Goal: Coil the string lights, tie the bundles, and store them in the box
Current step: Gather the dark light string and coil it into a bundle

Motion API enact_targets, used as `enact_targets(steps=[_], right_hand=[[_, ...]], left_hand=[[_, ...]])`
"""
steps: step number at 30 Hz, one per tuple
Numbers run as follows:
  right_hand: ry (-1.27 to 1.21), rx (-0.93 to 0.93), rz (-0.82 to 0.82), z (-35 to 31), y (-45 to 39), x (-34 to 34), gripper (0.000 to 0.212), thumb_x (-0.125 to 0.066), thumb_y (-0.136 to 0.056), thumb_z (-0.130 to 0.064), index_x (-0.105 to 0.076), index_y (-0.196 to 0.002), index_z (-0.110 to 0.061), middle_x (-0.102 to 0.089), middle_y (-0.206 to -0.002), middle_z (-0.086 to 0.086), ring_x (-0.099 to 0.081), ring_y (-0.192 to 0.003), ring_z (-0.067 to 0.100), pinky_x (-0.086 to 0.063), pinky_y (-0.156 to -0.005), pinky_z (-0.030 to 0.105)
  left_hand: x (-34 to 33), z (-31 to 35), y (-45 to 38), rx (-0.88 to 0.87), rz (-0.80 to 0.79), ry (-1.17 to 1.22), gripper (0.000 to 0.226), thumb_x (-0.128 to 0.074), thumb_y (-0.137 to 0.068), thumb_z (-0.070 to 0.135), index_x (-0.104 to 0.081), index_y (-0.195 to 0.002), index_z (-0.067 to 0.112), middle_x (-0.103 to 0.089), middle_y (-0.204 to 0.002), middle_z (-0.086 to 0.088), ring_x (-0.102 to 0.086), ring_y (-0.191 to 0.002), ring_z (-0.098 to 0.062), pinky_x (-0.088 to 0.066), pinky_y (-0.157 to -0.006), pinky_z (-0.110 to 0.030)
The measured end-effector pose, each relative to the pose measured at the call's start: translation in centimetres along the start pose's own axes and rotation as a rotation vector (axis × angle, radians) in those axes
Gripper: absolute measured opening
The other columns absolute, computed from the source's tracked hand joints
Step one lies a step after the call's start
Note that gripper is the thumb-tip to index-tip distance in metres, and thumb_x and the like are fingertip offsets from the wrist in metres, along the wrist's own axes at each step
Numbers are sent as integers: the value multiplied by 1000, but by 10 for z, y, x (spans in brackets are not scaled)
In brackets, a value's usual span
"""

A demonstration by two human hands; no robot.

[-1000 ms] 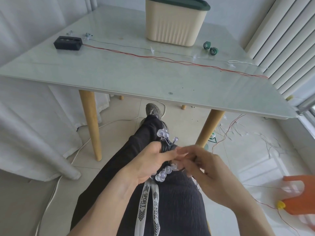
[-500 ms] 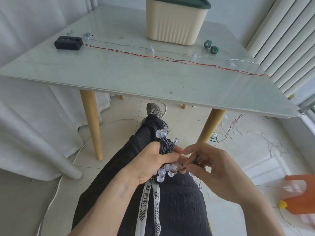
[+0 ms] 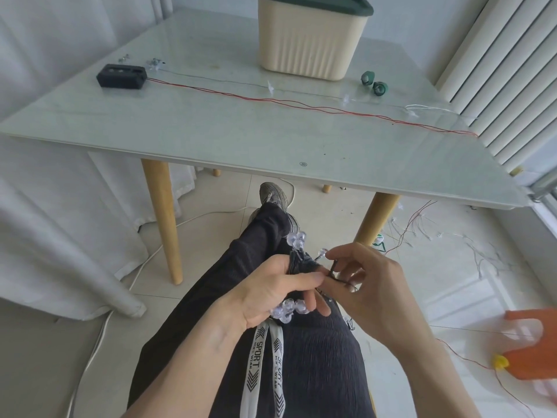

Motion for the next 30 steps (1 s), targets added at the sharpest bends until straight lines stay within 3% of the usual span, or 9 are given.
enact_targets(steps=[3, 5, 8, 11, 15, 19, 23, 27, 30], right_hand=[[-83, -75, -91, 9, -1, -2, 34, -83, -77, -32, -64, -106, -32, -70, -78, -9, -67, -74, 7, -56, -71, 25], [-167, -107, -150, 15, -1, -3, 36, -79, -80, -42, -62, -108, -29, -74, -78, -8, -71, -73, 10, -58, -76, 35], [-231, -160, -246, 22, 0, -3, 44, -71, -73, -67, -68, -92, -27, -75, -76, -4, -72, -71, 18, -58, -77, 46], [-262, -213, -345, 30, 0, -12, 49, -71, -66, -77, -69, -84, -32, -73, -80, -5, -69, -73, 14, -55, -73, 38], [-269, -159, -364, 31, 4, -24, 31, -73, -80, -55, -67, -85, -24, -64, -73, 1, -58, -69, 15, -51, -68, 44], [-496, -186, -300, 24, 6, -22, 28, -77, -86, -34, -69, -89, -8, -69, -74, 10, -56, -60, 17, -49, -60, 31], [-695, -275, -269, 25, 6, -21, 35, -67, -79, -30, -66, -92, 3, -69, -77, 14, -49, -59, 25, -37, -67, 44], [-627, -351, -172, 25, 6, -26, 19, -68, -80, -24, -70, -73, -6, -68, -66, 13, -46, -55, 22, -36, -64, 43], [-452, -349, -225, 26, 6, -28, 25, -72, -90, -21, -68, -69, -9, -70, -62, 6, -47, -51, 16, -40, -56, 31]], left_hand=[[3, 1, -1, -23, 34, 33, 35, -62, -91, 17, -68, -61, -1, -68, -94, -26, -67, -97, -30, -46, -103, -49], [5, 3, 0, -32, 96, 73, 31, -63, -88, 18, -73, -61, 6, -62, -102, -28, -65, -101, -25, -42, -109, -49], [6, 5, -1, -43, 171, 185, 31, -61, -90, 10, -72, -61, 7, -62, -105, -20, -68, -90, -22, -47, -95, -35], [6, 4, -3, -59, 209, 298, 32, -58, -88, 9, -66, -59, 0, -69, -99, -6, -68, -78, -20, -52, -79, -29], [2, 11, 1, -114, 146, 325, 28, -63, -89, 11, -70, -63, 2, -68, -93, -11, -69, -78, -20, -54, -75, -26], [4, 12, 1, -143, 123, 336, 27, -59, -88, 15, -73, -67, 4, -71, -98, -8, -69, -78, -22, -54, -75, -28], [1, 11, 2, -152, 87, 309, 26, -62, -90, 15, -73, -68, 5, -69, -92, -11, -67, -77, -24, -54, -77, -30], [0, 12, 2, -168, 82, 296, 23, -60, -89, 14, -76, -72, 9, -64, -95, -21, -68, -78, -26, -55, -76, -31], [0, 10, 2, -172, 69, 319, 25, -57, -89, 11, -76, -72, 8, -60, -101, -24, -70, -76, -23, -55, -72, -29]])
Point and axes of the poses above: each hand's wrist, its own y-axis away from the middle knuckle, its own x-axis out of the back of the hand, z = x × y, the point moved 3 cm from there along -y, towards the middle knuckle
